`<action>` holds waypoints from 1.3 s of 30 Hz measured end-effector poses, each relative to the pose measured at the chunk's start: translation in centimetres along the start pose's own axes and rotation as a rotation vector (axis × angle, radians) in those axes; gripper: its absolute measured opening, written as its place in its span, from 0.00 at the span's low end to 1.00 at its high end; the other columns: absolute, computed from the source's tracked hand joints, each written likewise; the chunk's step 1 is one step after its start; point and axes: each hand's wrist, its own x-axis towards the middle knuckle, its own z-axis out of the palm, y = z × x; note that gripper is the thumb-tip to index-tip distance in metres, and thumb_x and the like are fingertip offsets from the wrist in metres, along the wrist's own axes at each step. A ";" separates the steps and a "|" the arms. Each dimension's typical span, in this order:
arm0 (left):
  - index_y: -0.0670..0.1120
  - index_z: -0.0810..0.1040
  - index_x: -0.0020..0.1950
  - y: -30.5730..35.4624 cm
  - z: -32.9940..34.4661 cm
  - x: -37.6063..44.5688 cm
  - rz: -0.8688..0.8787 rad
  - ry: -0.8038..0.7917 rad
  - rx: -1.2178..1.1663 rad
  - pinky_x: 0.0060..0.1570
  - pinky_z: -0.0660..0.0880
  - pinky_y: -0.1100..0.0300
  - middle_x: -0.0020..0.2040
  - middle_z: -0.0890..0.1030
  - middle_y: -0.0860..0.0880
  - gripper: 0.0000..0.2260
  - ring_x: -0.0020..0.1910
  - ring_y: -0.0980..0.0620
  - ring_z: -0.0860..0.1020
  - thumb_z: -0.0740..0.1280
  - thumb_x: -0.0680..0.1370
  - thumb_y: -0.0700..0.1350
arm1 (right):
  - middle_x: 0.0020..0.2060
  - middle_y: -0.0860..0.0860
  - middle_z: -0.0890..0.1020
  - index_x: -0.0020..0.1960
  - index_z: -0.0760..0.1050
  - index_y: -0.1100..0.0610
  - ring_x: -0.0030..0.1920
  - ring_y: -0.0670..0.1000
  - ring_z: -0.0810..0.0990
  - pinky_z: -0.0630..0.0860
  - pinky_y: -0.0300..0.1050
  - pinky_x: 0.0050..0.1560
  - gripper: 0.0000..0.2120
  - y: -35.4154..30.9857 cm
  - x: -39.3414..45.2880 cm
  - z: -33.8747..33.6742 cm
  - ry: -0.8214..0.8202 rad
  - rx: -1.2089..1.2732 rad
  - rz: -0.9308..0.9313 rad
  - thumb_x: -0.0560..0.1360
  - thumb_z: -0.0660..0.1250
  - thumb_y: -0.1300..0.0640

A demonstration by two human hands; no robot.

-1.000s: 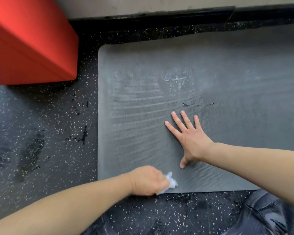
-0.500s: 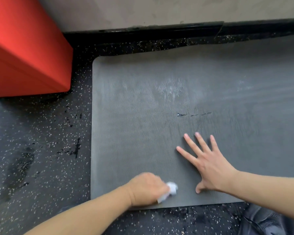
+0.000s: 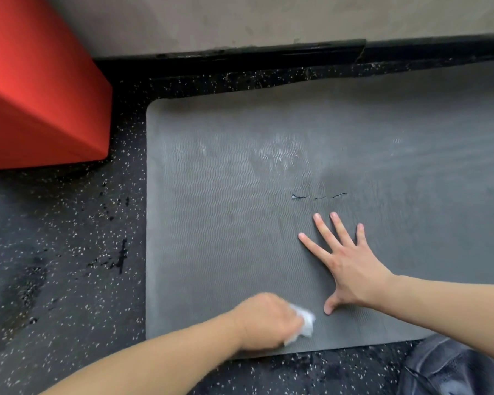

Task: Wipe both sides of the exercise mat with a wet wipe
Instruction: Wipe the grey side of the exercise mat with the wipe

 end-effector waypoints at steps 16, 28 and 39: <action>0.51 0.78 0.40 -9.1 -4.0 2.9 -0.597 0.512 0.159 0.24 0.64 0.59 0.30 0.78 0.51 0.08 0.28 0.46 0.79 0.73 0.73 0.53 | 0.84 0.56 0.40 0.85 0.36 0.43 0.83 0.62 0.47 0.59 0.65 0.80 0.71 0.6 0.4 -4.1 0.115 0.164 0.019 0.57 0.73 0.20; 0.50 0.73 0.39 -12.7 -6.4 4.5 -0.639 0.650 0.223 0.21 0.64 0.59 0.28 0.77 0.50 0.13 0.26 0.45 0.78 0.59 0.77 0.57 | 0.79 0.54 0.23 0.80 0.23 0.40 0.80 0.67 0.28 0.46 0.79 0.76 0.82 6.4 10.3 -10.7 0.047 0.023 0.018 0.48 0.77 0.20; 0.50 0.75 0.39 -16.5 -8.8 6.9 -0.740 0.641 0.231 0.22 0.64 0.59 0.27 0.77 0.50 0.10 0.25 0.45 0.78 0.66 0.76 0.54 | 0.77 0.56 0.21 0.79 0.21 0.41 0.79 0.68 0.26 0.44 0.80 0.76 0.81 7.0 11.1 -9.9 0.078 0.019 -0.005 0.50 0.77 0.20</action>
